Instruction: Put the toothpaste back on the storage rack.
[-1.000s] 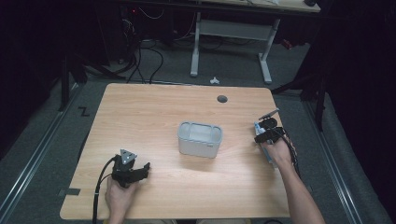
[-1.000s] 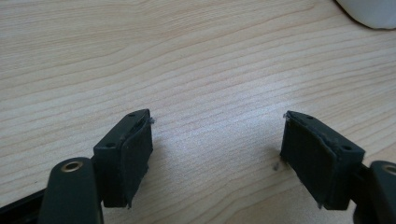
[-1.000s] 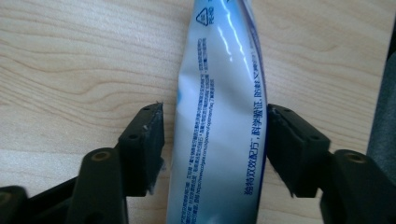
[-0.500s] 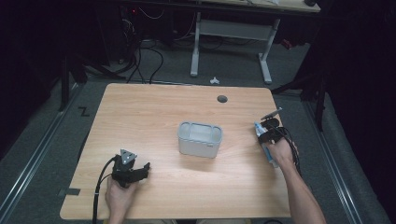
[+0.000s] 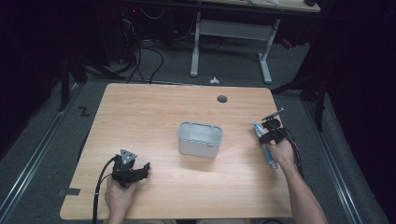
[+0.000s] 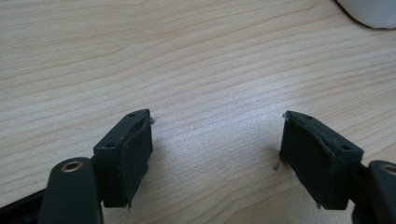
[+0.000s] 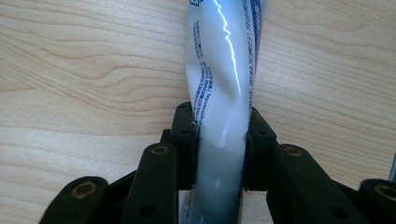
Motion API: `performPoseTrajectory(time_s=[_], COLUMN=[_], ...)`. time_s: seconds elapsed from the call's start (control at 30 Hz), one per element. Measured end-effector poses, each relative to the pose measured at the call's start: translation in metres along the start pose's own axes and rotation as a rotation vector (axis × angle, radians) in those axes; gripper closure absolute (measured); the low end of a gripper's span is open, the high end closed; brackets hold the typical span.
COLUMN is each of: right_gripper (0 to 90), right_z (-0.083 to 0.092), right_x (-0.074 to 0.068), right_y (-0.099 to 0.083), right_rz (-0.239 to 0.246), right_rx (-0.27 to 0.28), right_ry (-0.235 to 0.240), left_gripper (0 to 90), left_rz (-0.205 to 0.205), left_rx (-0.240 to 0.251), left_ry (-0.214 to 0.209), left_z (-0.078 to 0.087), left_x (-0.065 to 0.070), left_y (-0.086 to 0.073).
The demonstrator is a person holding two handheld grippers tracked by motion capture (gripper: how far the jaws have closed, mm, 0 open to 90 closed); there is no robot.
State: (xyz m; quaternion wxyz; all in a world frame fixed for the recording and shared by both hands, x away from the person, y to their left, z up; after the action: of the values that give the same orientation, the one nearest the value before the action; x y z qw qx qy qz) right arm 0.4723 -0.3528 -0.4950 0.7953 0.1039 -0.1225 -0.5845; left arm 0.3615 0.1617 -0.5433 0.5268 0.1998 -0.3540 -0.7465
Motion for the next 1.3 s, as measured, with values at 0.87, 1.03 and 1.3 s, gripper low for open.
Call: performPoseTrajectory(time_s=[0.87,1.03,1.3], right_gripper=[70.8,70.8,70.7], right_z=[0.044,0.049,0.056], right_x=[-0.017,-0.02,-0.026], right_y=[-0.008,-0.009,-0.01], right_rz=[0.054,0.065,0.083], right_rx=[0.184,0.211,0.247], right_ry=[0.12,0.131,0.144], left_gripper=[25.7,25.7,25.7], left_rz=[-0.004,-0.003,-0.004], left_rx=[-0.001,-0.001,-0.001], left_ry=[0.003,0.004,0.004], left_z=[0.0,0.0,0.0], left_x=[0.0,0.0,0.0], left_y=[0.0,0.0,0.0])
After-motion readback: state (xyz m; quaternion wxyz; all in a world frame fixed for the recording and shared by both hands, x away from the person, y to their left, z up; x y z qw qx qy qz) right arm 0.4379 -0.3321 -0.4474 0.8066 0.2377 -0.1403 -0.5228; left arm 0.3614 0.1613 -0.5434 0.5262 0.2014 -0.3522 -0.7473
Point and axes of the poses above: each handheld gripper's, and its own axes: z roughly backward along the jaws, y roughly out of its top, x roughly to its right, the point moved 1 cm from there along -z, roughly forward along the jaws, and after that the axes turned 4 degrees about z, right-handed, at the moved point
